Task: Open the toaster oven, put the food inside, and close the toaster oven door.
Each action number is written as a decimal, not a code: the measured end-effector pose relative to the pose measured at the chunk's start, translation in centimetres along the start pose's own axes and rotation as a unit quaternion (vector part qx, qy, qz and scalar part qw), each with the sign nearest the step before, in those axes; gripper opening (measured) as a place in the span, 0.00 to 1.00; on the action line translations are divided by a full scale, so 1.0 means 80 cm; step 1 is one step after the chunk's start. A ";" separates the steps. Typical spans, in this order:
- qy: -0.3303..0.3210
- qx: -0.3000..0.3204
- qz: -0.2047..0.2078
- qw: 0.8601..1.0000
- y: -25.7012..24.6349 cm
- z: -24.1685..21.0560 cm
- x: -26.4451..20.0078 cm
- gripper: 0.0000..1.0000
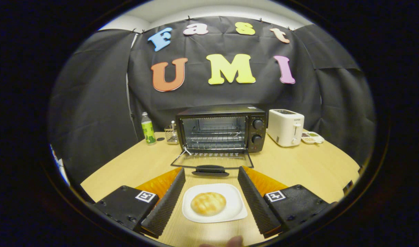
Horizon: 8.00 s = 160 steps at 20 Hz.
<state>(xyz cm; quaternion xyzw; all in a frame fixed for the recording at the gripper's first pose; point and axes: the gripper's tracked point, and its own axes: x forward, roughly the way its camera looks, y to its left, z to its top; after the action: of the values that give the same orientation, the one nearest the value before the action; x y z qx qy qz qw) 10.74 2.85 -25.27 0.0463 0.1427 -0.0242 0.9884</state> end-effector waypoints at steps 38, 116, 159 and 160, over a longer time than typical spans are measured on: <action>0.065 0.209 0.042 0.975 0.024 -0.034 0.043 0.49; 0.178 0.034 0.018 0.983 0.012 -0.053 0.138 1.00; 0.053 0.089 -0.072 0.992 -0.011 0.089 0.225 1.00; 0.050 0.104 -0.065 0.991 -0.007 0.099 0.234 1.00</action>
<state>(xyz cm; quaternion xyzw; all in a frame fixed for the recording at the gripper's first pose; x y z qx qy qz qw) 30.83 0.84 -23.03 0.1404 0.1910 -0.1012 0.9662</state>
